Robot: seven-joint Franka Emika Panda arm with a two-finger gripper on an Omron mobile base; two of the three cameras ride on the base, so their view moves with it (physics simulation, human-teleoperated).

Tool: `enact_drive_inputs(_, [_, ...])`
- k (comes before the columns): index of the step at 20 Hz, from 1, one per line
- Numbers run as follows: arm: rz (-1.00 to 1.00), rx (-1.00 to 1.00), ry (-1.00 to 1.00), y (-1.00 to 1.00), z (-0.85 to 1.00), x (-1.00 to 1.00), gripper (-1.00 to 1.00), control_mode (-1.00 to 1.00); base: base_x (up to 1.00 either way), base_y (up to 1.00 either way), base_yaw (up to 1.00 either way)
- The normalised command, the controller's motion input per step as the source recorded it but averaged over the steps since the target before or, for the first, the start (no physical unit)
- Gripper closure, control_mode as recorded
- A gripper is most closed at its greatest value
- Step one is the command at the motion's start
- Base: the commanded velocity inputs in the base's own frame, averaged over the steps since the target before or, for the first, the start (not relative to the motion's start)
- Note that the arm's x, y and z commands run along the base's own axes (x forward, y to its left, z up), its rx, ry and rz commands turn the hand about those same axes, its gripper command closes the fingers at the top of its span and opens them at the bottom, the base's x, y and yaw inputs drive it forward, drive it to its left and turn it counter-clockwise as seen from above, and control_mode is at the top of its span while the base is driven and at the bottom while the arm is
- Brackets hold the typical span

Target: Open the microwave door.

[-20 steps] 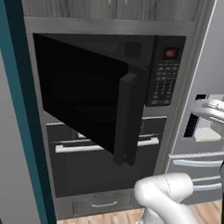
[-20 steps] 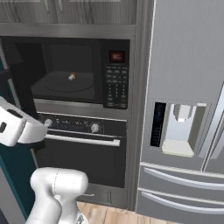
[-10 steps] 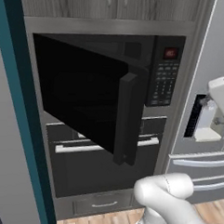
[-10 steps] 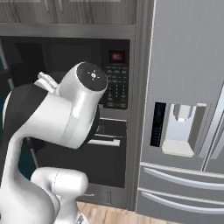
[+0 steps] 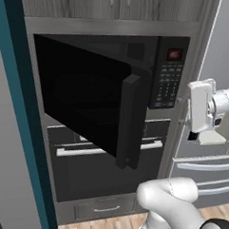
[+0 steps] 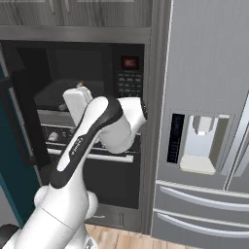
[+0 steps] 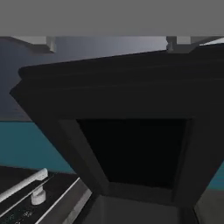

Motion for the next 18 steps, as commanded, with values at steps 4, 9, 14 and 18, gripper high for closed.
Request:
enact_drive_inputs(4, [0.23,0.25,0.14,0.70,-0.03,0.51,-1.00,-1.00,0.00,0.00,0.00])
enact_drive_inputs(9, [0.21,0.19,0.10,0.73,0.00,0.13,-1.00,-1.00,0.00,0.00,0.00])
enact_drive_inputs(14, [0.31,0.04,0.10,0.92,0.00,-0.54,-1.00,-1.00,0.00,0.00,0.00])
enact_drive_inputs(18, [0.39,0.00,0.06,0.98,0.00,-0.94,-1.00,-1.00,0.00,0.00,0.00])
